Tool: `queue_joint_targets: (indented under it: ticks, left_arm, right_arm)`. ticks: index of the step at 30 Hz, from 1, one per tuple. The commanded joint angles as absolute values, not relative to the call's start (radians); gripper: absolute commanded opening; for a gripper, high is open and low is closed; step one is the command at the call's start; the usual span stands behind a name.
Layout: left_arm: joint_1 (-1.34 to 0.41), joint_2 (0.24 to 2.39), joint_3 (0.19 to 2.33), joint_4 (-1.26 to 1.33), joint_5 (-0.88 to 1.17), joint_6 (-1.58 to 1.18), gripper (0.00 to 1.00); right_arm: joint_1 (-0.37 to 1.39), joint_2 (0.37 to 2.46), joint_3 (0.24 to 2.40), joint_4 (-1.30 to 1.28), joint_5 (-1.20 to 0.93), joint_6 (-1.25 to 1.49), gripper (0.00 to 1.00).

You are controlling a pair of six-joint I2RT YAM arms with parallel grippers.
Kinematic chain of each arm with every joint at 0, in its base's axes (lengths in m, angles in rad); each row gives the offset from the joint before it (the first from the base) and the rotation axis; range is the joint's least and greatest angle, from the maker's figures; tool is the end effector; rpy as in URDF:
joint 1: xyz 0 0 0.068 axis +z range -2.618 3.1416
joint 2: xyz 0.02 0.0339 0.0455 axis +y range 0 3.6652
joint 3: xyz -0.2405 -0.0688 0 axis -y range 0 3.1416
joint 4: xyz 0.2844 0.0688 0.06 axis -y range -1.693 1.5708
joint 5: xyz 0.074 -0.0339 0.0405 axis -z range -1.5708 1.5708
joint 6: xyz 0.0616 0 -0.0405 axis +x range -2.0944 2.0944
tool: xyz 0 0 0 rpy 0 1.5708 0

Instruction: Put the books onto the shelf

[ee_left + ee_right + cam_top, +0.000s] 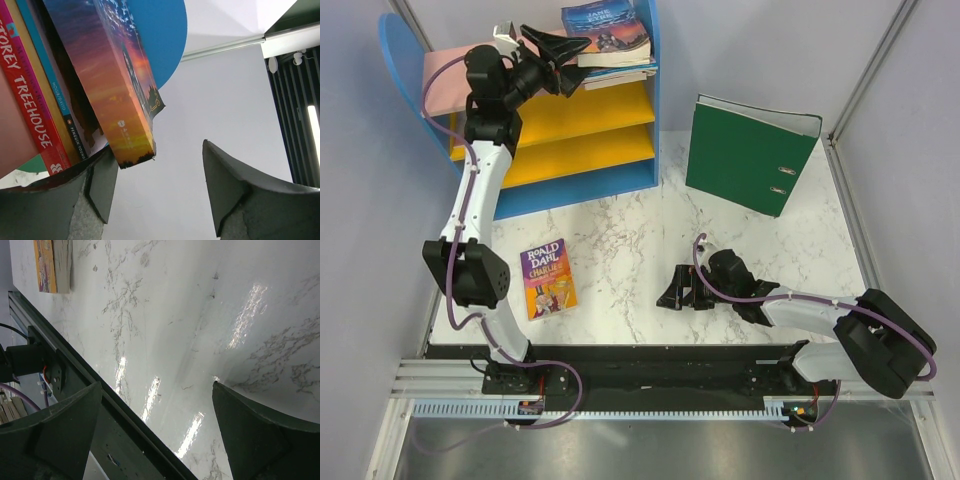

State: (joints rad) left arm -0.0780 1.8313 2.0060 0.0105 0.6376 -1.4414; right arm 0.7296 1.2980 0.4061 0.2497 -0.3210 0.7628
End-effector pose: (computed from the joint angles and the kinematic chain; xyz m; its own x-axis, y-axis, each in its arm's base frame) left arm 0.4687 -0.0734 0.4771 -0.6168 -0.7510 -0.2355 0.2654 0.0833 -0.9605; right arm 0.2007 0.2055 0.0821 -0.8899 0.0838 -0.4483 -0.2849 0.6655 0.6899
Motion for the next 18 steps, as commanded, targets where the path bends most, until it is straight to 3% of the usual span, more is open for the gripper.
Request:
queue_joint_targets:
  ticks: [1, 10, 18]
  left_arm:
    - [-0.06, 1.744, 1.996, 0.103, 0.646, -1.485, 0.75]
    - [-0.052, 1.72, 1.908, 0.13, 0.748, -1.597, 0.77]
    - [-0.054, 1.643, 1.775, 0.117, 0.886, -1.511, 0.82]
  right_arm:
    - [0.736, 1.304, 0.42, 0.288, -0.336, 0.764, 0.98]
    - [0.735, 1.296, 0.419, 0.288, -0.334, 0.764, 0.98]
    - [0.735, 1.282, 0.42, 0.278, -0.328, 0.762, 0.98]
